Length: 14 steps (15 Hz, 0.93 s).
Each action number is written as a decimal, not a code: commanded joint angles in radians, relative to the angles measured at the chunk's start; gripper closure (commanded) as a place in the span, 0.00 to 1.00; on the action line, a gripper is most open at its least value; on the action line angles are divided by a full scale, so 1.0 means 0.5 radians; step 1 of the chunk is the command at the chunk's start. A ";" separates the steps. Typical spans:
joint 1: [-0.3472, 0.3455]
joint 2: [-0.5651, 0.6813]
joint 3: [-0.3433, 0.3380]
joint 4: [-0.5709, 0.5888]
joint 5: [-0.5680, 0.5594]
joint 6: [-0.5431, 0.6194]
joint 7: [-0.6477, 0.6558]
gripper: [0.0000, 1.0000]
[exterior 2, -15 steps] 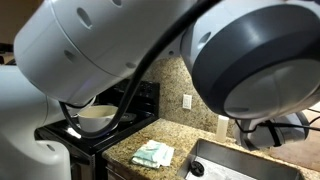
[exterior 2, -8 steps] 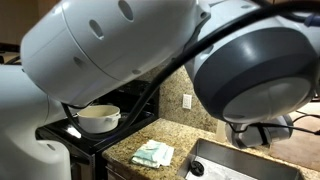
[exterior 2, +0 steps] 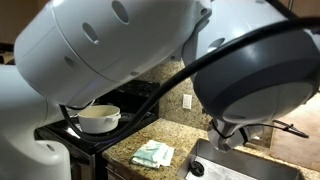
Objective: Turn the tap nozzle to the left
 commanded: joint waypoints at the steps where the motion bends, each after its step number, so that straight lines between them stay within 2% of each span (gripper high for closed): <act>1: -0.082 -0.021 0.094 -0.111 -0.239 0.000 0.209 0.00; 4: -0.129 -0.135 0.097 -0.135 -0.264 0.000 0.318 0.00; 14: -0.488 -0.275 0.130 -0.124 -0.209 0.001 0.293 0.00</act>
